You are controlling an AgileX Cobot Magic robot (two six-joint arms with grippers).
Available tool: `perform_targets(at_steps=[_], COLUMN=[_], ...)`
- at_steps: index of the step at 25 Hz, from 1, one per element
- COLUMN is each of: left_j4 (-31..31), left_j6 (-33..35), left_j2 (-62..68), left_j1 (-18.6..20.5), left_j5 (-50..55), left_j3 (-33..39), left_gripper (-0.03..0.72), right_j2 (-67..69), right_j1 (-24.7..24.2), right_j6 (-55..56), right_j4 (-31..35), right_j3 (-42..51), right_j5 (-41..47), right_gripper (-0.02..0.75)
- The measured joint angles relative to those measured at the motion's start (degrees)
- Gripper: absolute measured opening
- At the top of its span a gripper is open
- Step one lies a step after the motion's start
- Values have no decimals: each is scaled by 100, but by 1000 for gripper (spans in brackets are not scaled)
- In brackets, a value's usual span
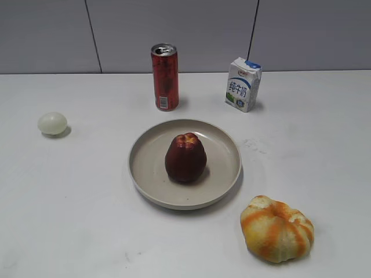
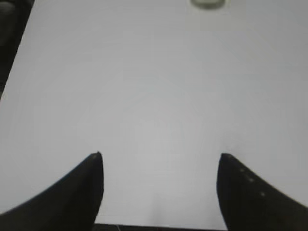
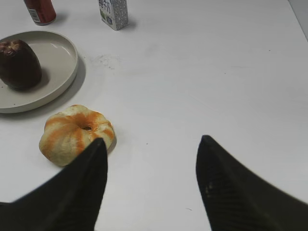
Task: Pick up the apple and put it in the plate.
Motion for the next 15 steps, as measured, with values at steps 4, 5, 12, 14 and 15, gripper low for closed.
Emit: perform_targets(at_steps=[4, 5, 12, 14, 15], left_j4=[19, 24, 24, 38, 38], left_j6=[-54, -54, -54, -55, -55], left_j2=[-263, -348, -1141, -1176, -1176], left_j1=[0, 0, 0, 0, 0], left_j5=[-57, -72, -139, -145, -145], left_j3=[5, 5, 5, 5, 6], left_gripper=[552, 553, 553, 553, 553], right_j2=[0, 0, 0, 0, 0], right_j1=[0, 0, 0, 0, 0], right_j6=[6, 6, 6, -1, -1], right_j4=[0, 0, 0, 5, 5], right_j3=[0, 0, 0, 0, 0], right_j5=[0, 0, 0, 0, 0], right_gripper=[445, 445, 445, 445, 445])
